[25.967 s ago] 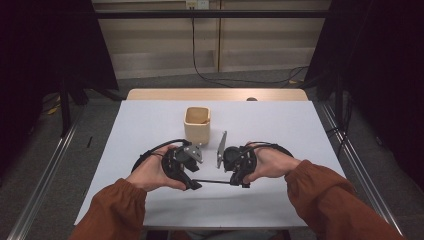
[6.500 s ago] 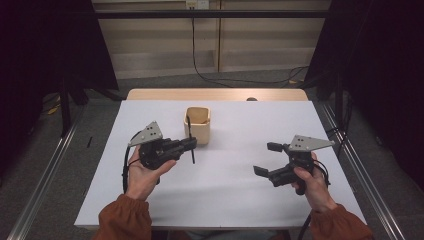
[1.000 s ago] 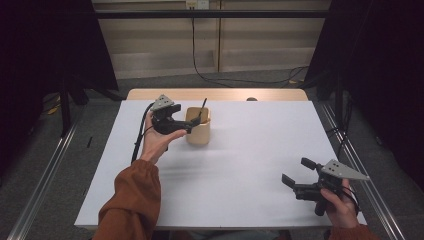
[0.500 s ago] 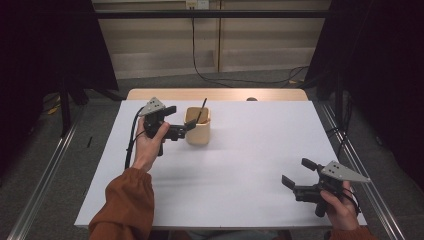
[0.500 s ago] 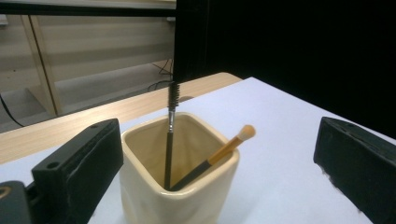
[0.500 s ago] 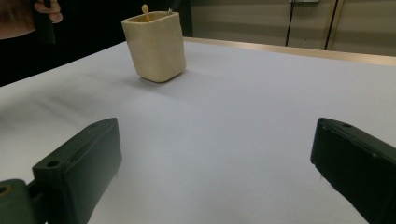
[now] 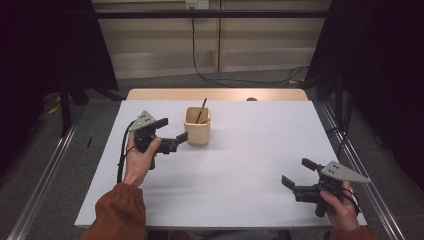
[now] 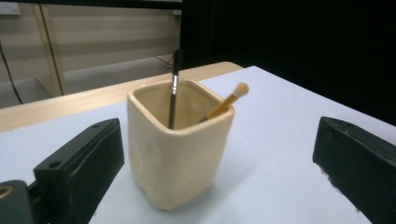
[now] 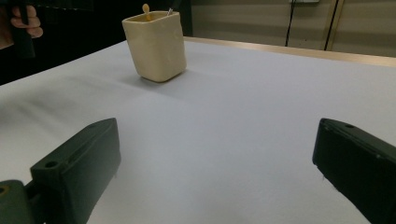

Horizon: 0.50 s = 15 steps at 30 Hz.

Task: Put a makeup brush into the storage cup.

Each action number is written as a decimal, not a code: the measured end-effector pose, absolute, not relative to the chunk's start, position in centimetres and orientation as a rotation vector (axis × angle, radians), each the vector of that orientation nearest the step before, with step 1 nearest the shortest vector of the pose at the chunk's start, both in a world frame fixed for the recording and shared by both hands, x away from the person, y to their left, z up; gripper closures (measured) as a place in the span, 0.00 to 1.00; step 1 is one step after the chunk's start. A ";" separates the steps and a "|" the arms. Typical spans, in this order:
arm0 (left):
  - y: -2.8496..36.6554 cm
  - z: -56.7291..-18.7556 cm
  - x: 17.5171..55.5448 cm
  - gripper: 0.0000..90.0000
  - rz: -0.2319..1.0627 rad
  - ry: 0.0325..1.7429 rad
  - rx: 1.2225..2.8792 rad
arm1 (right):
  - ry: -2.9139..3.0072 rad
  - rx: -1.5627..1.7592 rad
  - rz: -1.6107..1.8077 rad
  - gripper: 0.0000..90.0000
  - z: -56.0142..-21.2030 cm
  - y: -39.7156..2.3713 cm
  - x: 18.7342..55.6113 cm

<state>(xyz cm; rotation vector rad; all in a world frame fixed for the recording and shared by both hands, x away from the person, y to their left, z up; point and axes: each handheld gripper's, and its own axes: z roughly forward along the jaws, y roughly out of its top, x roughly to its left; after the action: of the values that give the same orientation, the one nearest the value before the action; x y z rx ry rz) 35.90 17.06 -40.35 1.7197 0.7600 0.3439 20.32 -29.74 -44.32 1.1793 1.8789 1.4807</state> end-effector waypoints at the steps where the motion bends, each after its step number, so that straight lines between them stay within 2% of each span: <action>1: 17.0 -40.3 35.6 0.03 0.351 0.758 1.734 | 1.880 1.178 1.482 0.00 -44.3 -29.7 20.3; 15: 18.2 -41.2 32.3 0.02 0.390 0.738 1.739 | 1.887 1.167 1.473 0.00 -44.3 -29.7 20.1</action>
<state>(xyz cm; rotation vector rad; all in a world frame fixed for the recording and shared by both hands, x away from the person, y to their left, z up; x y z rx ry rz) 32.30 18.19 -41.24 1.7392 0.7381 0.3899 20.12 -29.70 -44.26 1.1668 1.8866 1.4733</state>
